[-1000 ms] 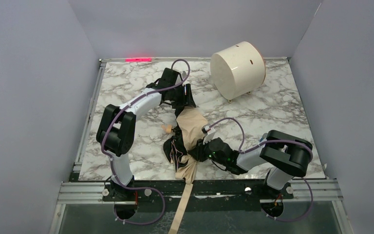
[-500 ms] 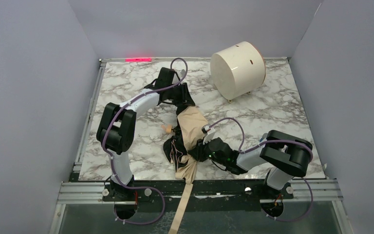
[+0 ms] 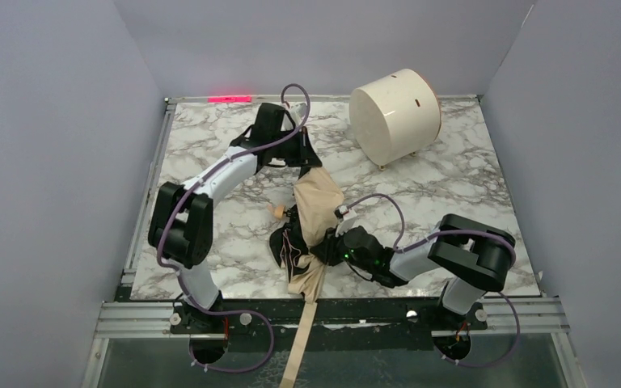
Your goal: Put away the umbrella
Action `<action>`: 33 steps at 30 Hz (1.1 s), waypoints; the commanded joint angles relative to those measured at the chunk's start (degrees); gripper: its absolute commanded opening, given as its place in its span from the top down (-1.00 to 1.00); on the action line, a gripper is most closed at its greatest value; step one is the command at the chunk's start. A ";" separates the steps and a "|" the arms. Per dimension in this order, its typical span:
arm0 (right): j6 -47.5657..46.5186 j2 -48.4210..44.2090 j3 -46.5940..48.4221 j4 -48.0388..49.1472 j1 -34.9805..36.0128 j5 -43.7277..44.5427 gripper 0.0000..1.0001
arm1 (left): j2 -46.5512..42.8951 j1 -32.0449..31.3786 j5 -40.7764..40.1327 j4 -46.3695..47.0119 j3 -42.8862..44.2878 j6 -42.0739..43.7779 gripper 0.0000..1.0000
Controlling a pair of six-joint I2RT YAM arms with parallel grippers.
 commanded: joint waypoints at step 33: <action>4.35 -14.16 2.26 -24.24 -0.15 3.27 0.33 | -49.34 -21.90 -19.60 24.58 -61.53 -11.46 1.00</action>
